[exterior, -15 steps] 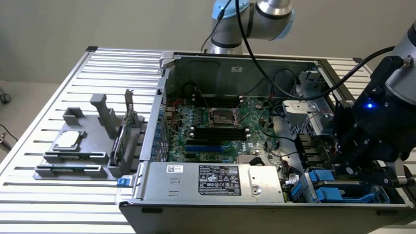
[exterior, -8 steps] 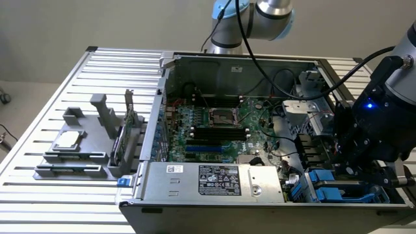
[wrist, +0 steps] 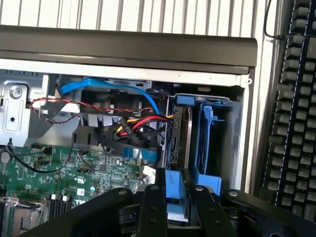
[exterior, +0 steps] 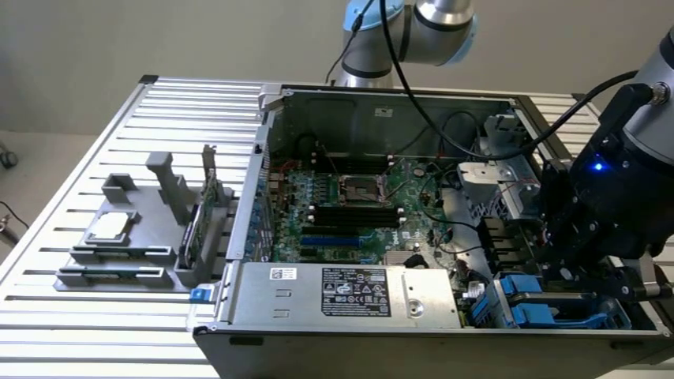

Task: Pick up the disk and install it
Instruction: 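Insert the second disk wire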

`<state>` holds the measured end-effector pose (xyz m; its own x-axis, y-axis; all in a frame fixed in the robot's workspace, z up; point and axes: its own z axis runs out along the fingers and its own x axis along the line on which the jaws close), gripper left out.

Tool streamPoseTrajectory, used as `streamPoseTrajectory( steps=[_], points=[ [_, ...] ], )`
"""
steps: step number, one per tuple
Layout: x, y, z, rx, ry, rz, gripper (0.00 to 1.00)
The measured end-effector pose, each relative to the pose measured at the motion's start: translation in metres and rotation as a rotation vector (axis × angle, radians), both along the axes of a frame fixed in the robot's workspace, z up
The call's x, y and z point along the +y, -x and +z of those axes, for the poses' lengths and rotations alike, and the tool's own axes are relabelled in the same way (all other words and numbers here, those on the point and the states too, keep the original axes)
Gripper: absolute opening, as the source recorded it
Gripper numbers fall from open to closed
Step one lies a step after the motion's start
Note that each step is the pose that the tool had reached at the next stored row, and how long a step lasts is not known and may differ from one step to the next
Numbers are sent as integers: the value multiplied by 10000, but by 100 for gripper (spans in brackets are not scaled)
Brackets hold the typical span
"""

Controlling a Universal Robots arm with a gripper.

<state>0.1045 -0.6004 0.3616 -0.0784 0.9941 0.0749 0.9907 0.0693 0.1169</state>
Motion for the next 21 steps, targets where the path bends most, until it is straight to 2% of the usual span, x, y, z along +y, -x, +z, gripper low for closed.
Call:
streamPoseTrajectory(
  steps=[3,4,6,9,12,14,16,18,21],
  points=[
    [43,0,69,0,37,-1,26],
    [67,1,79,1,67,-1,26],
    [118,0,90,-1,166,0,26],
    [193,0,102,-3,383,-1,26],
    [258,0,115,-3,649,1,26],
    [286,-3,121,-3,840,0,26],
    [299,-13,122,-3,984,-3,26],
    [309,-22,122,-3,1054,-4,26],
    [329,-40,122,-3,1071,-4,26]
  ],
)
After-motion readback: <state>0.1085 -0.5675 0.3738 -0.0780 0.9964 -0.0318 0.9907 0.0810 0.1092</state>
